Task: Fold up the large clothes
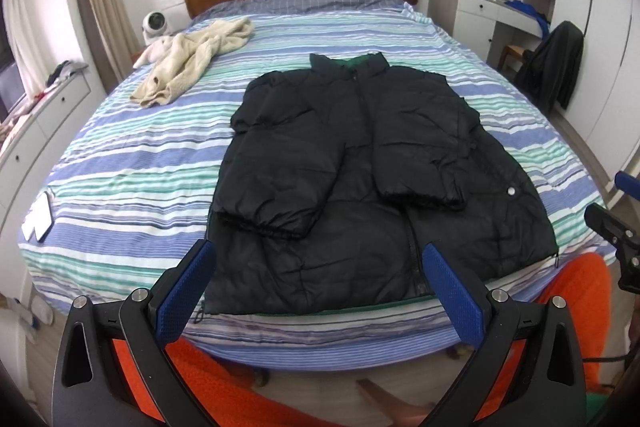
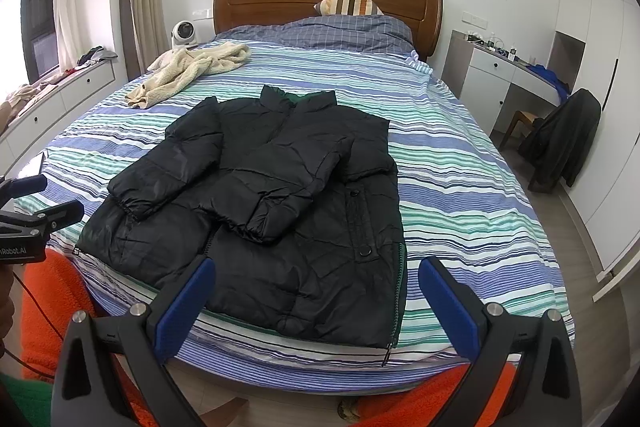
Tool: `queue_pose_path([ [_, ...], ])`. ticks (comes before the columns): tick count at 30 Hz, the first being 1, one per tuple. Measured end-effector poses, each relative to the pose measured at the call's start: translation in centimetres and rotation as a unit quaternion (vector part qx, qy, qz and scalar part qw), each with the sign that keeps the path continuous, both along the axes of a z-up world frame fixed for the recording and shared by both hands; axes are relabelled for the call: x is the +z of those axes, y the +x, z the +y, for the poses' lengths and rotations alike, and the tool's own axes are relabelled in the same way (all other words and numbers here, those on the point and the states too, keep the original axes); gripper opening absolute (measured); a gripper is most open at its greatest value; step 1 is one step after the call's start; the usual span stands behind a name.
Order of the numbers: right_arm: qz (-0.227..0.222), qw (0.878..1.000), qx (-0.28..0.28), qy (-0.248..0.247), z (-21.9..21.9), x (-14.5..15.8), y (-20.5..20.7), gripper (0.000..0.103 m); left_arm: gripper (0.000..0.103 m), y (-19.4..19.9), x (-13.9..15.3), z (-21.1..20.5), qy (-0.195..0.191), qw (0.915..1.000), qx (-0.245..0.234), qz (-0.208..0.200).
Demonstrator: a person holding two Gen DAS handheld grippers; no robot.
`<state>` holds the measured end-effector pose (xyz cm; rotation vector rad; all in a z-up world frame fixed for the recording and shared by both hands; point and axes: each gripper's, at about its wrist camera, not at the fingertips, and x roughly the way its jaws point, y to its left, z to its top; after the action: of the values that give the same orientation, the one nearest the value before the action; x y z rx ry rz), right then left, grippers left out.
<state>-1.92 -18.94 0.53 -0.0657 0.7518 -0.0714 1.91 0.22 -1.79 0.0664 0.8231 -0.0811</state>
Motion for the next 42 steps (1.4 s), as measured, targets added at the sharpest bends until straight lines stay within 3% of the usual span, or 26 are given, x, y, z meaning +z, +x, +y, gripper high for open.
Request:
queue_pose_path([
  [42,0.008,1.000,0.012,0.009,0.41,-0.20,0.23,0.103,0.103,0.09,-0.43,0.20,0.004,1.0000,0.002,0.000],
])
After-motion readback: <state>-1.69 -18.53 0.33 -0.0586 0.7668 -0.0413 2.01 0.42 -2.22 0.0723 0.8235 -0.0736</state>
